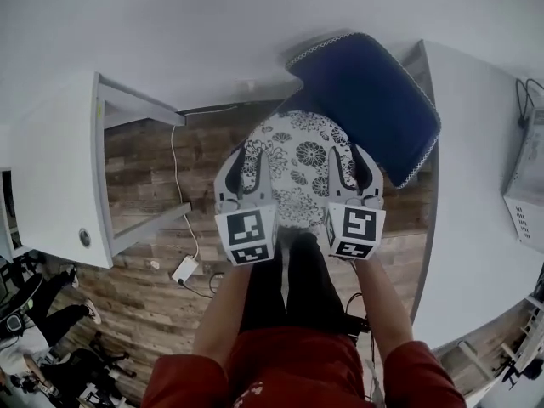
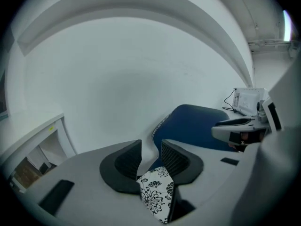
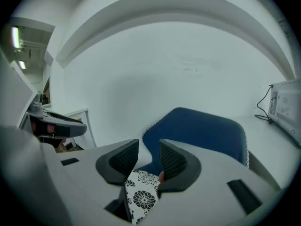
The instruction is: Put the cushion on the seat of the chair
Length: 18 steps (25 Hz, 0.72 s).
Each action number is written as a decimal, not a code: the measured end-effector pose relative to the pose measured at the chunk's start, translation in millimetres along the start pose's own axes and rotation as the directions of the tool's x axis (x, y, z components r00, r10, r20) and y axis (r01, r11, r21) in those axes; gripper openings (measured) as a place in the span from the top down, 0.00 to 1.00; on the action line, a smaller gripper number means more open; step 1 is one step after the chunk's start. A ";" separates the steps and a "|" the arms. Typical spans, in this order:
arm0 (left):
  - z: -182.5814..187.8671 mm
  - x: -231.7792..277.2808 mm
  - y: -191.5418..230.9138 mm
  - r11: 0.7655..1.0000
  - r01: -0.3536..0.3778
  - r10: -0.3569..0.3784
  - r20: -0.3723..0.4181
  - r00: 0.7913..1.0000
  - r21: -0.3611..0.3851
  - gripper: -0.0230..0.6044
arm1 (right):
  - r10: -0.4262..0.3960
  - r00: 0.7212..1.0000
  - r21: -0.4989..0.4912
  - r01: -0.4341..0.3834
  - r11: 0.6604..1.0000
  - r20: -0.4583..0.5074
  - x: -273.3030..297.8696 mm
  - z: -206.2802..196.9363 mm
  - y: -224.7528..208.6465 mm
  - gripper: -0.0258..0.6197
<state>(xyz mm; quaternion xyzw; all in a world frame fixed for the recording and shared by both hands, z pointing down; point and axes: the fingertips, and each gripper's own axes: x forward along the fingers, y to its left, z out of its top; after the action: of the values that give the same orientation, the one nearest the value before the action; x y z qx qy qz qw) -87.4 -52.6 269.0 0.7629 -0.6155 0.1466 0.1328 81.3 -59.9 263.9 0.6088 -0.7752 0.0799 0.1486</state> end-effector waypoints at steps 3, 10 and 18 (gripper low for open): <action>32.3 -17.8 1.5 1.000 -0.002 0.002 0.052 0.999 0.009 0.75 | -0.006 0.998 0.002 0.006 1.000 0.055 -13.7 35.7 0.0 0.73; 99.4 -52.3 6.5 0.999 -0.002 -0.004 0.153 0.988 0.040 0.75 | -0.020 0.986 -0.017 0.023 1.000 0.166 -43.4 107.7 -0.6 0.73; 177.3 -96.1 4.3 0.998 0.008 -0.027 0.299 0.954 0.064 0.75 | -0.025 0.953 -0.055 0.043 0.998 0.303 -86.9 191.0 1.4 0.73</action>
<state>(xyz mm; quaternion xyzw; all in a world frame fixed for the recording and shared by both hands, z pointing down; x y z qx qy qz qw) -100.1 -34.9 68.5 0.7856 -0.6168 0.0471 0.0152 73.2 -37.8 55.4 0.6224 -0.7802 -0.0402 0.0483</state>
